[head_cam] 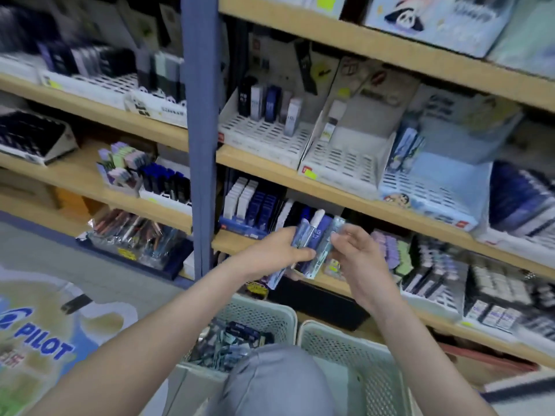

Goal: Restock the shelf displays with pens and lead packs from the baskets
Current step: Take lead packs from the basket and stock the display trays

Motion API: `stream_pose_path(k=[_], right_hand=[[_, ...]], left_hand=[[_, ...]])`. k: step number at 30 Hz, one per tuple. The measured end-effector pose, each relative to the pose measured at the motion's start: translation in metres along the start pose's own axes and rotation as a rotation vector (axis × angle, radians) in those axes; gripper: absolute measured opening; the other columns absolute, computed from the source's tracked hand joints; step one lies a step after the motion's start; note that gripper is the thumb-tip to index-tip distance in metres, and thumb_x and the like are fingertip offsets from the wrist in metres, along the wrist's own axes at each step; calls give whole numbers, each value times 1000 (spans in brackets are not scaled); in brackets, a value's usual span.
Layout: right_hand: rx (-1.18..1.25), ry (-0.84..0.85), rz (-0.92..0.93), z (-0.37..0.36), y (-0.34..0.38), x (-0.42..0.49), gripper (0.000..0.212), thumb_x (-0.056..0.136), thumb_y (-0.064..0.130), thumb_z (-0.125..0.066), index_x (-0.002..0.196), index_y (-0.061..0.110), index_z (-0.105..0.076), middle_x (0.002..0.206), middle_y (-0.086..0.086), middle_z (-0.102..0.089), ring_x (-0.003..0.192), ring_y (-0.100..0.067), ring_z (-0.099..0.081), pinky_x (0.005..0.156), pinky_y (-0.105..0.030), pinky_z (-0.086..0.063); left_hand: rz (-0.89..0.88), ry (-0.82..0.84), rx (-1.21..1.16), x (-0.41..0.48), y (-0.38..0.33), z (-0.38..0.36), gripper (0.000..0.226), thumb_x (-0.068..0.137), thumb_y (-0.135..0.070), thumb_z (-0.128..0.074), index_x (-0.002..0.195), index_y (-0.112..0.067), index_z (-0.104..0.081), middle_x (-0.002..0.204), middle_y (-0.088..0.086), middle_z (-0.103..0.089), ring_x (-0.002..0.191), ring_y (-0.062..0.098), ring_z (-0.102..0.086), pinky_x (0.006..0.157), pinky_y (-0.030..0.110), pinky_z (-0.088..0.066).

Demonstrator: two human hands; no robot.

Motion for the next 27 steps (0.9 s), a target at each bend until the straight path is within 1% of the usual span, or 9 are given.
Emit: stream_pose_path(k=[2,5,7,9,13,16,19,22,27], right_hand=[[-34,-35,123,13,27,-5,20,91,6,-60,107,17,-52,87,-9,-59,78,-20,-59,73,-34,-46],[-262,42,321,26,64,-17,48,92,10,-60,133,29,-43,110,3,-54,97,-14,-58,81,-23,-51],[-587,53,501,37,85,-25,48,91,13,-63,133,29,-46,127,10,-43,114,-6,-45,92,-19,-44],[-857,8,718,49,103,-34,37,87,16,-67,124,19,-60,129,11,-39,117,-6,-32,100,-27,-30],[-1179,-28,952,69,123,-48,28,82,28,-57,108,24,-65,108,7,-65,99,-16,-44,77,-28,-20],[-1334,-93,1030,84,137,-50,23,78,23,-58,100,22,-62,91,3,-66,84,-22,-51,67,-31,-21],[-1262,-133,989,108,145,-42,20,84,12,-64,104,12,-65,91,2,-63,87,-23,-53,76,-25,-31],[-896,-189,682,139,146,-25,19,95,16,-56,112,12,-63,95,10,-58,95,-14,-52,77,-21,-35],[-334,-209,361,154,137,7,10,98,22,-53,95,17,-61,88,1,-67,85,-13,-62,77,-24,-46]], left_hand=[[-56,-21,54,-4,-27,-6,8,96,-17,-57,101,-24,-55,87,-7,-57,77,9,-57,67,31,-55],[-100,-17,143,-6,-59,-17,12,96,-20,-57,103,-29,-53,89,-7,-58,76,8,-56,57,21,-48],[-115,-15,201,-7,-76,-24,13,95,-21,-59,107,-27,-56,88,-6,-60,73,7,-55,59,22,-46],[-130,1,252,-6,-93,-31,12,95,-21,-59,107,-21,-57,81,-5,-58,66,5,-53,60,22,-45],[-195,60,291,1,-131,-51,15,96,-12,-58,92,-26,-53,72,-15,-54,51,-10,-51,51,8,-39],[-211,86,334,12,-151,-66,5,96,-15,-58,97,-20,-55,81,-6,-56,60,-2,-52,53,12,-42],[-213,19,214,25,-161,-66,8,98,-18,-54,101,-12,-59,81,-3,-63,64,5,-59,54,17,-45],[-236,-129,-20,41,-161,-52,9,99,-15,-52,100,-8,-58,82,2,-67,67,7,-65,55,21,-47],[-237,-279,-239,68,-144,-40,6,99,-11,-52,101,-7,-54,81,5,-64,61,8,-65,49,20,-47]])
Point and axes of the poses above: each hand's wrist, its own x-axis towards the middle knuckle, its own z-axis out of the back of the hand, y = z × x, the point moved 7 cm from there along x, towards the middle knuckle
